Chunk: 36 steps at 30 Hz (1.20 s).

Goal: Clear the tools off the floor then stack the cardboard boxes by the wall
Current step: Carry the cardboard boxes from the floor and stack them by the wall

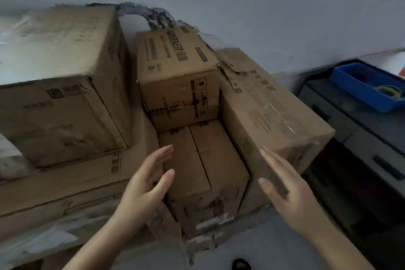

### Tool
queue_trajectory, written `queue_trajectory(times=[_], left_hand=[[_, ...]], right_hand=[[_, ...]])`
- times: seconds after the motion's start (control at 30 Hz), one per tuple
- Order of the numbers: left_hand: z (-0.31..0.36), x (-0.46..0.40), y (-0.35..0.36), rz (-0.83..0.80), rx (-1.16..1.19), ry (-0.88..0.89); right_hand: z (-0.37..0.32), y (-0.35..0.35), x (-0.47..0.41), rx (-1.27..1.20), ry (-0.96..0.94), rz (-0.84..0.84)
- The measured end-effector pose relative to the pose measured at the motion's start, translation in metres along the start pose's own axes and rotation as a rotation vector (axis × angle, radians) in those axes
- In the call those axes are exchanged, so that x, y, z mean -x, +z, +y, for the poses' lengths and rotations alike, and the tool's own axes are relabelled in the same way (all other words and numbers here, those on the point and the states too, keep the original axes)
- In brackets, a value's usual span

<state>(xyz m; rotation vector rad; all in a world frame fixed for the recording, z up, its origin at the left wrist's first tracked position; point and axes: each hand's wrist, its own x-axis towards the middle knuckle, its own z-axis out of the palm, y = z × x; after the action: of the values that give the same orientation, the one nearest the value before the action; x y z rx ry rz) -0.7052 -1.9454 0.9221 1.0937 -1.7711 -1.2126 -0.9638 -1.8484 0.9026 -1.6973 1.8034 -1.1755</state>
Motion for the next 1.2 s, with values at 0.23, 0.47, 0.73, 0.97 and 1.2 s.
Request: queue_trajectory(times=[0.23,0.47,0.73,0.97,1.2], left_hand=[[-0.055,0.106,0.023,-0.420,-0.079,-0.196],[-0.078,0.173,0.057,-0.727,-0.167,-0.162],[-0.067,0.282,0.117,-1.097,-0.179,0.022],[-0.047,0.463,0.184,-1.512,-0.134,0.264],[-0.007,0.608,0.256,-1.947,-0.100,0.389]], right_hand=[[-0.005,0.055,0.199,-0.040,0.477,0.137],[-0.031,0.109,0.360,0.041,0.746,0.618],[-0.103,0.137,0.517,-0.029,1.042,0.972],[-0.208,0.169,0.691,-0.113,1.339,1.391],[-0.267,0.206,0.792,-0.162,1.475,1.879]])
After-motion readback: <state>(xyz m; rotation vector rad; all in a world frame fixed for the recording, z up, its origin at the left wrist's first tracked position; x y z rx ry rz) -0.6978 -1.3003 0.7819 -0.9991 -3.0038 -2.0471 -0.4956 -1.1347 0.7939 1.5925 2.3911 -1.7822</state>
